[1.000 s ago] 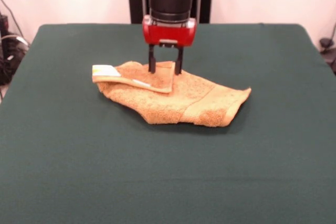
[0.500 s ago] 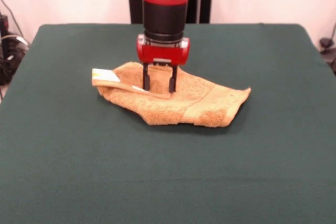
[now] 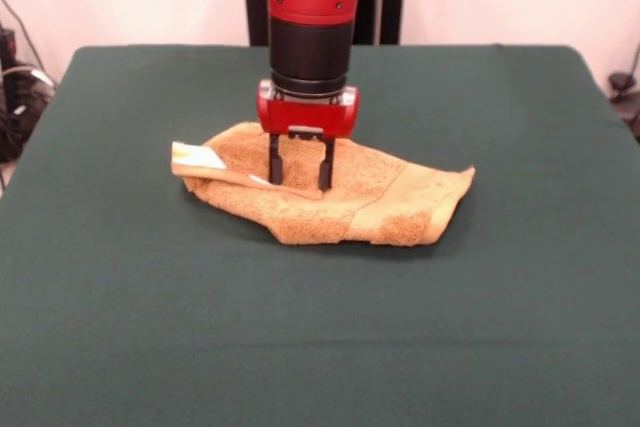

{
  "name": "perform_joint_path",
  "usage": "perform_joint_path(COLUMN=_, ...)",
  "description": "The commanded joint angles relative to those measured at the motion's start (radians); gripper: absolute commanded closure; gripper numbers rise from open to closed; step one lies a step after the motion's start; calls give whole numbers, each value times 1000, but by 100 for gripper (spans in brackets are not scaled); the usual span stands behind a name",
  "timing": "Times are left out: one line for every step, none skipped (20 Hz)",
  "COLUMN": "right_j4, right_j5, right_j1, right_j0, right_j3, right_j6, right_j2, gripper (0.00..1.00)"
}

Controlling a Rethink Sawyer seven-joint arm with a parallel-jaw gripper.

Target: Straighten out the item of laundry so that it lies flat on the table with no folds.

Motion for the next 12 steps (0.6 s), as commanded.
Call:
perform_joint_path(right_j4=1, right_j5=-46, right_j1=140, right_j0=22, right_j3=-163, right_j6=86, right_j2=104, gripper=0)
perform_joint_path(right_j4=0, right_j5=-47, right_j1=139, right_j0=23, right_j3=-164, right_j6=86, right_j2=103, gripper=0)
perform_joint_path(right_j4=-2, right_j5=-47, right_j1=140, right_j0=24, right_j3=-166, right_j6=83, right_j2=103, gripper=0)
perform_joint_path(right_j4=-1, right_j5=-47, right_j1=140, right_j0=25, right_j3=-165, right_j6=85, right_j2=101, gripper=0)
perform_joint_path(right_j4=0, right_j5=-47, right_j1=139, right_j0=27, right_j3=-164, right_j6=86, right_j2=98, gripper=0)
perform_joint_path(right_j4=0, right_j5=-42, right_j1=139, right_j0=26, right_j3=-164, right_j6=85, right_j2=99, gripper=100)
perform_joint_path(right_j4=-1, right_j5=-40, right_j1=138, right_j0=27, right_j3=-165, right_j6=84, right_j2=98, gripper=100)
perform_joint_path(right_j4=-1, right_j5=-37, right_j1=138, right_j0=28, right_j3=-166, right_j6=82, right_j2=97, gripper=100)
perform_joint_path(right_j4=-1, right_j5=-35, right_j1=137, right_j0=28, right_j3=-166, right_j6=81, right_j2=96, gripper=100)
perform_joint_path(right_j4=-3, right_j5=-35, right_j1=136, right_j0=29, right_j3=-167, right_j6=81, right_j2=95, gripper=100)
perform_joint_path(right_j4=-5, right_j5=-34, right_j1=136, right_j0=28, right_j3=-166, right_j6=79, right_j2=97, gripper=100)
perform_joint_path(right_j4=-7, right_j5=-32, right_j1=135, right_j0=26, right_j3=-166, right_j6=77, right_j2=99, gripper=100)
